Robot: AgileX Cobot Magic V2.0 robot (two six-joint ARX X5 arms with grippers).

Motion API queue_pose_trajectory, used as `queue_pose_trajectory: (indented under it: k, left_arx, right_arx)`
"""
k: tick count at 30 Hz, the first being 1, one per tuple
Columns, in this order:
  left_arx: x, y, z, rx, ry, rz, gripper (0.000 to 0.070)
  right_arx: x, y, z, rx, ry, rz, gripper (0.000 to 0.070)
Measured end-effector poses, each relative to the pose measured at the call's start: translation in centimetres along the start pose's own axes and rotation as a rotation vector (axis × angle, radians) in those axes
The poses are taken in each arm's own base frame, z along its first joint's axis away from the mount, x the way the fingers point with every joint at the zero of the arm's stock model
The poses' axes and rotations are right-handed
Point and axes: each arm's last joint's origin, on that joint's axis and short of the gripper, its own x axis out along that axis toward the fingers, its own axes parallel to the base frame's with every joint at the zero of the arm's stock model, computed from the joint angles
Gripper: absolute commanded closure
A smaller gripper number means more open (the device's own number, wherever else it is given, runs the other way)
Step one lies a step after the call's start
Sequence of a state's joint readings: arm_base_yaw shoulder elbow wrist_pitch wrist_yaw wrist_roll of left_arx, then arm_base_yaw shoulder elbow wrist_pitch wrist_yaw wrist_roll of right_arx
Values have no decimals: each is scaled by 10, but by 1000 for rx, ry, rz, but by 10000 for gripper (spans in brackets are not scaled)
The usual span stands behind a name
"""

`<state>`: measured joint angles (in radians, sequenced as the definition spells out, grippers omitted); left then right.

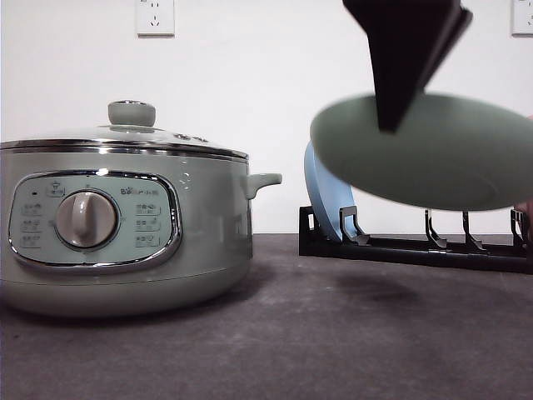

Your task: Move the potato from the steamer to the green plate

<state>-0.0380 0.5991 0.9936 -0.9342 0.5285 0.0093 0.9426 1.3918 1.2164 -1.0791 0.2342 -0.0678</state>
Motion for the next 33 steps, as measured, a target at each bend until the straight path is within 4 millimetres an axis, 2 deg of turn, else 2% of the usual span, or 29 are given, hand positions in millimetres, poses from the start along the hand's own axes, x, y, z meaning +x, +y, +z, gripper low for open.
queue_pose_trajectory:
  k: [5,10,29,31,33]
  left_arx:
    - [0,0,0,0,0,0,134]
    - [0,0,0,0,0,0,134]
    - [0,0,0,0,0,0,134]
    - [0,0,0,0,1,0,134]
    - [0,0,0,0,1,0,134]
  right_arx:
    - [15,24,-8,-49,19,3,700]
    - [29,39,-10,-67,30,15,700]
    - [79,67,-13,-84,128,38,696]
    - [82,67,-14,-85,139,37,647]
    - [83,68,-14,-79,134,43,526]
